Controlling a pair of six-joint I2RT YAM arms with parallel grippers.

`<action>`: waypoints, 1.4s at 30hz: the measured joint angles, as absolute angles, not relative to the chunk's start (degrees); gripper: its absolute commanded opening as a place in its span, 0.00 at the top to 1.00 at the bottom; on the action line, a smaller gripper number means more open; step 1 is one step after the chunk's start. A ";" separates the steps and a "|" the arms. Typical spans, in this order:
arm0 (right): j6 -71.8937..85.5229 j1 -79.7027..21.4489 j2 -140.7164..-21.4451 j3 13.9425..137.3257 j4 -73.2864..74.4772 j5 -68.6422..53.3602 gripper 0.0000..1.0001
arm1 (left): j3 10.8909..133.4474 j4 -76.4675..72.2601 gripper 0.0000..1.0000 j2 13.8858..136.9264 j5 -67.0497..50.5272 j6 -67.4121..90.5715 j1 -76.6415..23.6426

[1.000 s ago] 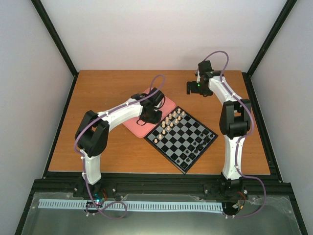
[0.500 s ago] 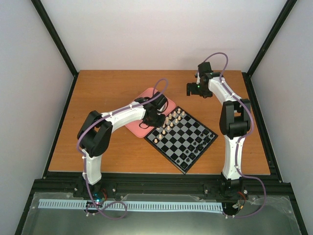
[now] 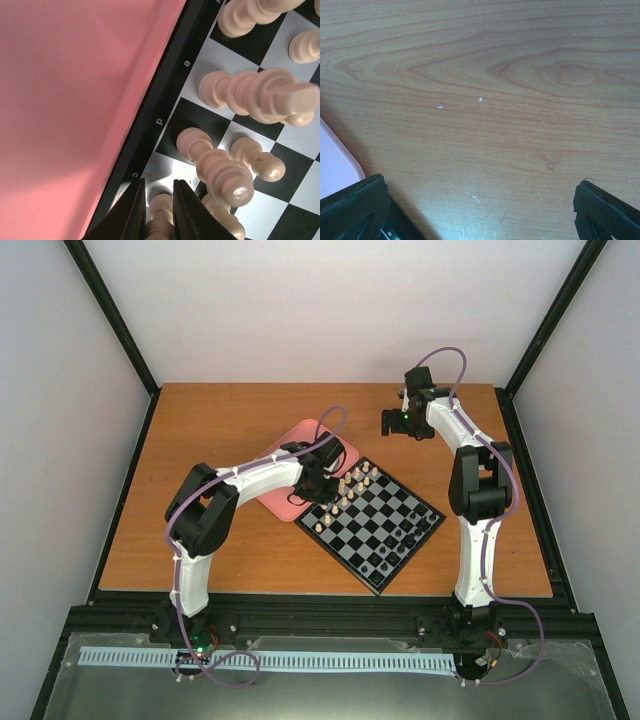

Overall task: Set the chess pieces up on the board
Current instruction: Place the chess piece on the chessboard.

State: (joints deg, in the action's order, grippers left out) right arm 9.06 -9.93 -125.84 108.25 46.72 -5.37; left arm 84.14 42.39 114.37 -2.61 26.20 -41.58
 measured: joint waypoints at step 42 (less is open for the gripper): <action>9.08 -9.93 -125.84 108.25 46.68 -6.26 0.00 | 81.73 44.53 0.98 104.42 0.40 26.46 -41.63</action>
